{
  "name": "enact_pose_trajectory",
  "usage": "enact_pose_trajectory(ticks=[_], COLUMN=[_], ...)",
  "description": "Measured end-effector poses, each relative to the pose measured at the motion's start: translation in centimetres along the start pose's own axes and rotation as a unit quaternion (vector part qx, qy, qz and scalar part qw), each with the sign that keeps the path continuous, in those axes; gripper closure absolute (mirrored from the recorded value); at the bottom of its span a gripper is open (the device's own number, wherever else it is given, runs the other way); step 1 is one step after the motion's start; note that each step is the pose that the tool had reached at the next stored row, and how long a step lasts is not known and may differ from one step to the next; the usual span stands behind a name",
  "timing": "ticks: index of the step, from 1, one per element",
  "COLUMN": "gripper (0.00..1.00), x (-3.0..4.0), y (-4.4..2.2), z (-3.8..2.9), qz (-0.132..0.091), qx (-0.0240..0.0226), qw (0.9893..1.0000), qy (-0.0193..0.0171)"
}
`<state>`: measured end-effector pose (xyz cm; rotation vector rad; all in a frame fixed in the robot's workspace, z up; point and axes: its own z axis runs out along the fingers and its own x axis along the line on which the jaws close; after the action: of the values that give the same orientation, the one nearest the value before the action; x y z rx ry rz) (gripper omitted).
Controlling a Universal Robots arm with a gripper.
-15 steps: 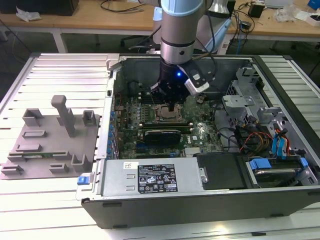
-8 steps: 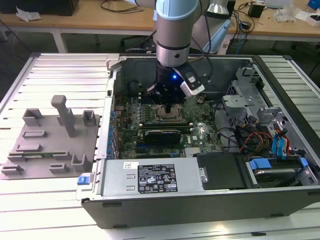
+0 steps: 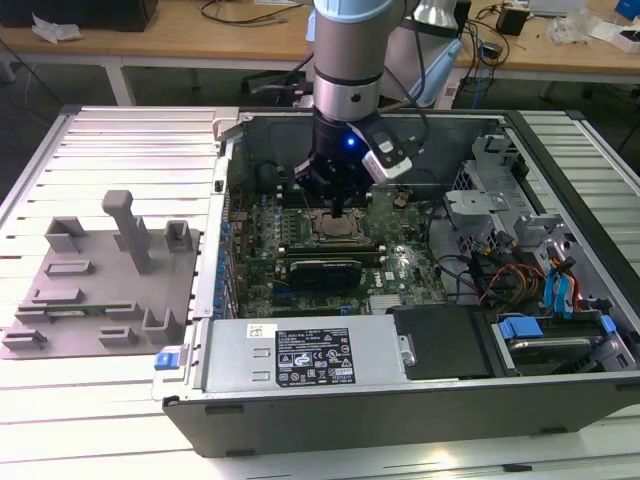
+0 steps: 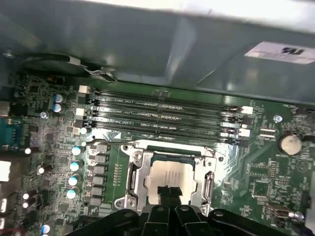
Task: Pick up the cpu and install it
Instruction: 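Close the cpu cover, then install the first cpu locking lever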
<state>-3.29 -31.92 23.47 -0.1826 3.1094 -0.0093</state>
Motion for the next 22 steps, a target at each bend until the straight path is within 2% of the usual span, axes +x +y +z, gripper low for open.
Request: enact_pose_trajectory(ticks=[4,18,22], gripper=[0.89,0.89,0.89], x=[-0.03,-0.04,0.39], y=[-0.01,-0.01,0.04], z=[-1.28,-1.42,-1.44], qz=[0.0,0.0,0.0], qx=[-0.0001,0.0,-0.0001], qw=[1.0,1.0,1.0], qy=[-0.0001,0.0,-0.0001])
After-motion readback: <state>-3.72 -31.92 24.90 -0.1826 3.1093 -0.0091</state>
